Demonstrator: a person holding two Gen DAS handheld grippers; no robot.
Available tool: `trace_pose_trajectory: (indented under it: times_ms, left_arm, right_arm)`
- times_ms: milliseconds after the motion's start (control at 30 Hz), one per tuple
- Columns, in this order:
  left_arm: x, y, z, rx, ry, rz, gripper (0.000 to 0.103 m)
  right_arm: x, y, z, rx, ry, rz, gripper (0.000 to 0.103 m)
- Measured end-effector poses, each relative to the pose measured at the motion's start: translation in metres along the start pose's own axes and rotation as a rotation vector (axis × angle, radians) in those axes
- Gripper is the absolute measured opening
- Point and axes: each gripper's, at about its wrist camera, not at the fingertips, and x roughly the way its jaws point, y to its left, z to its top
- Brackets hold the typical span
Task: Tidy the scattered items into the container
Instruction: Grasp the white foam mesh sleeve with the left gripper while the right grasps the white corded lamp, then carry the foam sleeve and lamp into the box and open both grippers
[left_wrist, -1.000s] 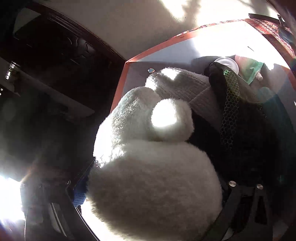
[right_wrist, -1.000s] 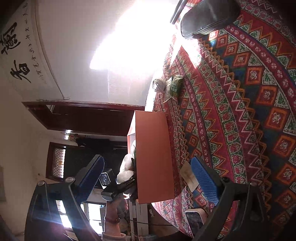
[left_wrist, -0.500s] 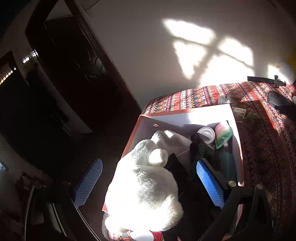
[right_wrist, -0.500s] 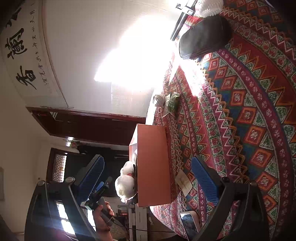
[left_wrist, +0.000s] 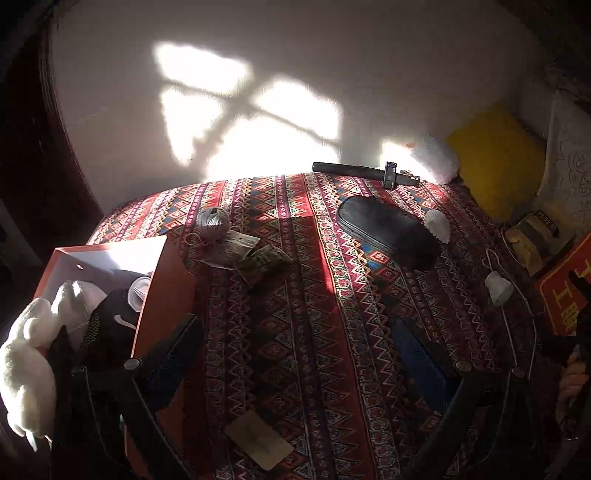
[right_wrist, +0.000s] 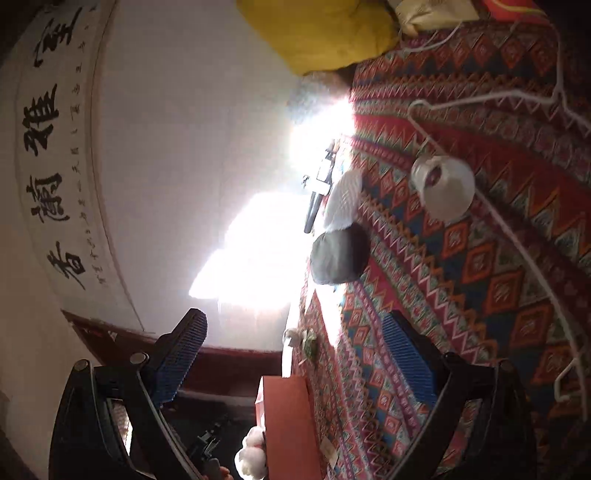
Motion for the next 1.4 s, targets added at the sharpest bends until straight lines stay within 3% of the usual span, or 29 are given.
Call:
trace_pose_trajectory:
  times_ms: [133, 333, 533, 733, 800, 833, 900, 933, 1000, 1067, 1167, 1400]
  left_arm:
    - [0.062, -0.046, 0.002, -0.061, 0.091, -0.077, 0.103]
    - [0.121, -0.127, 0.032, 0.09, 0.049, -0.082, 0.103]
    - [0.173, -0.22, 0.074, 0.372, -0.033, 0.047, 0.103]
    - [0.248, -0.293, 0.097, 0.594, -0.016, 0.167, 0.103]
    - [0.276, -0.305, 0.101, 0.646, 0.016, 0.224, 0.103]
    - [0.287, -0.308, 0.103, 0.653, 0.037, 0.228, 0.099]
    - [0.301, -0.306, 0.107, 0.613, 0.093, 0.182, 0.05]
    - [0.305, -0.302, 0.109, 0.571, 0.125, 0.159, 0.008]
    - [0.296, -0.293, 0.113, 0.489, 0.117, 0.097, 0.009]
    - [0.278, -0.285, 0.115, 0.439, 0.104, 0.025, 0.009]
    - [0.238, -0.272, 0.112, 0.384, 0.072, -0.062, 0.009]
    - [0.1, -0.204, 0.076, 0.241, -0.046, -0.169, 0.009]
  right_arm:
    - [-0.004, -0.034, 0.039, 0.057, -0.07, -0.07, 0.097]
    - [0.036, -0.074, 0.065, 0.172, -0.016, -0.077, 0.097]
    - [0.06, -0.09, 0.081, 0.194, 0.001, -0.097, 0.096]
    - [0.076, -0.094, 0.098, 0.196, -0.006, -0.087, 0.086]
    - [0.083, -0.096, 0.1, 0.197, 0.005, -0.102, 0.078]
    - [0.087, -0.096, 0.101, 0.19, 0.012, -0.113, 0.073]
    - [0.093, -0.099, 0.104, 0.174, 0.027, -0.152, 0.041]
    - [0.096, -0.101, 0.104, 0.165, 0.039, -0.168, 0.029]
    - [0.097, -0.108, 0.106, 0.179, 0.036, -0.129, 0.015]
    - [0.093, -0.104, 0.105, 0.181, 0.037, -0.101, 0.007]
    - [0.085, -0.089, 0.103, 0.134, 0.024, -0.122, 0.004]
    - [0.083, -0.037, 0.076, 0.058, 0.081, -0.012, 0.004]
